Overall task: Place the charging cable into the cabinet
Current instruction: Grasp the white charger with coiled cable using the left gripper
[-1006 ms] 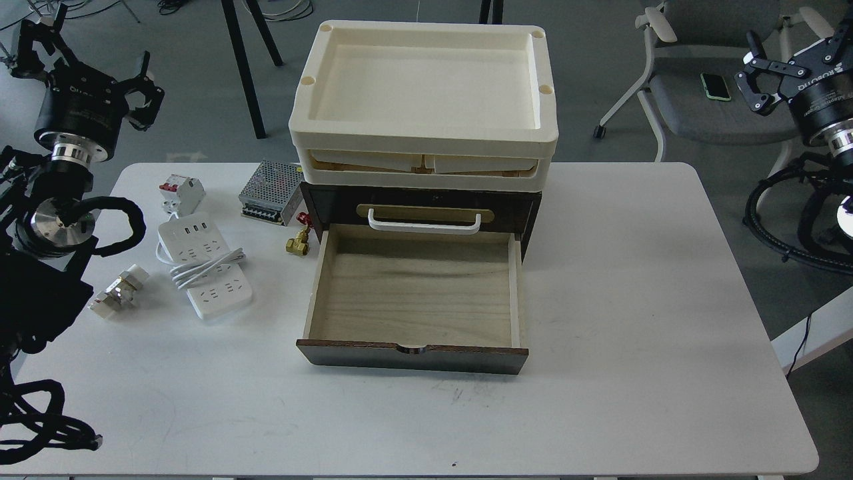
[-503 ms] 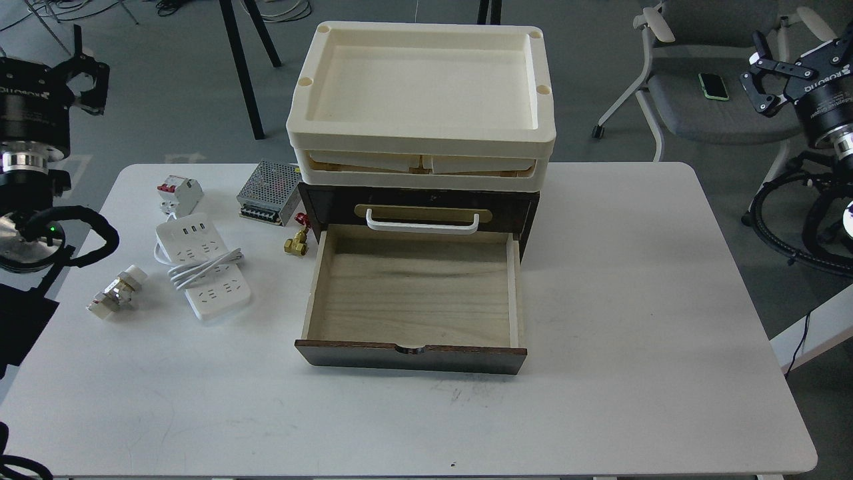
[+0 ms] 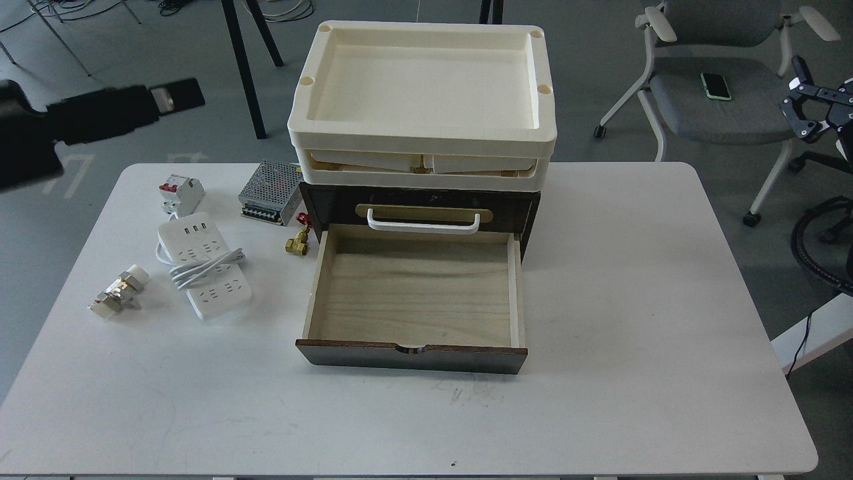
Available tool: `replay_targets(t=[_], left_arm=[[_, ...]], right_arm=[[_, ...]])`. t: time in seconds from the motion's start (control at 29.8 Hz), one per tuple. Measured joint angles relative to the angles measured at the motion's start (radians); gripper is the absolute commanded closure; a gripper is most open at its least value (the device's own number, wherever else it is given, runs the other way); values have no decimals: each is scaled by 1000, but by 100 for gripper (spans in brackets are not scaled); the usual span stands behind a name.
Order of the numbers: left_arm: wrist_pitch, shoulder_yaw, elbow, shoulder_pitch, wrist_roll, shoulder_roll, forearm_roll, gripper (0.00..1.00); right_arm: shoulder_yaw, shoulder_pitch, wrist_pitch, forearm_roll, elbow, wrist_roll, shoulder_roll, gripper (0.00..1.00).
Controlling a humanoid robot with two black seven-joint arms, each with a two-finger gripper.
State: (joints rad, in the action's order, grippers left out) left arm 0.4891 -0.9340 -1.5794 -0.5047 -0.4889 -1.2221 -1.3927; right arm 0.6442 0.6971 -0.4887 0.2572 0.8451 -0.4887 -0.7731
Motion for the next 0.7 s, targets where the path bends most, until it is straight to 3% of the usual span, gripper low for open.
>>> replay_targets(t=[0.1, 0.23, 0.34, 0.57, 0.7], left_arm=[[-1, 81, 101, -10, 0, 91, -315, 0], [-1, 144, 361, -63, 0, 304, -715, 0], [-1, 182, 494, -81, 0, 404, -785, 0], [-5, 217, 568, -84, 0, 494, -789, 4], [-55, 239, 614, -84, 0, 524, -789, 11]], right_arm=[[0, -13, 0, 1, 1, 0, -1, 0], [0, -18, 0, 1, 1, 0, -2, 0], [0, -19, 0, 1, -1, 0, -2, 0], [-1, -23, 0, -1, -10, 0, 0, 0], [-1, -27, 0, -1, -11, 0, 3, 0]])
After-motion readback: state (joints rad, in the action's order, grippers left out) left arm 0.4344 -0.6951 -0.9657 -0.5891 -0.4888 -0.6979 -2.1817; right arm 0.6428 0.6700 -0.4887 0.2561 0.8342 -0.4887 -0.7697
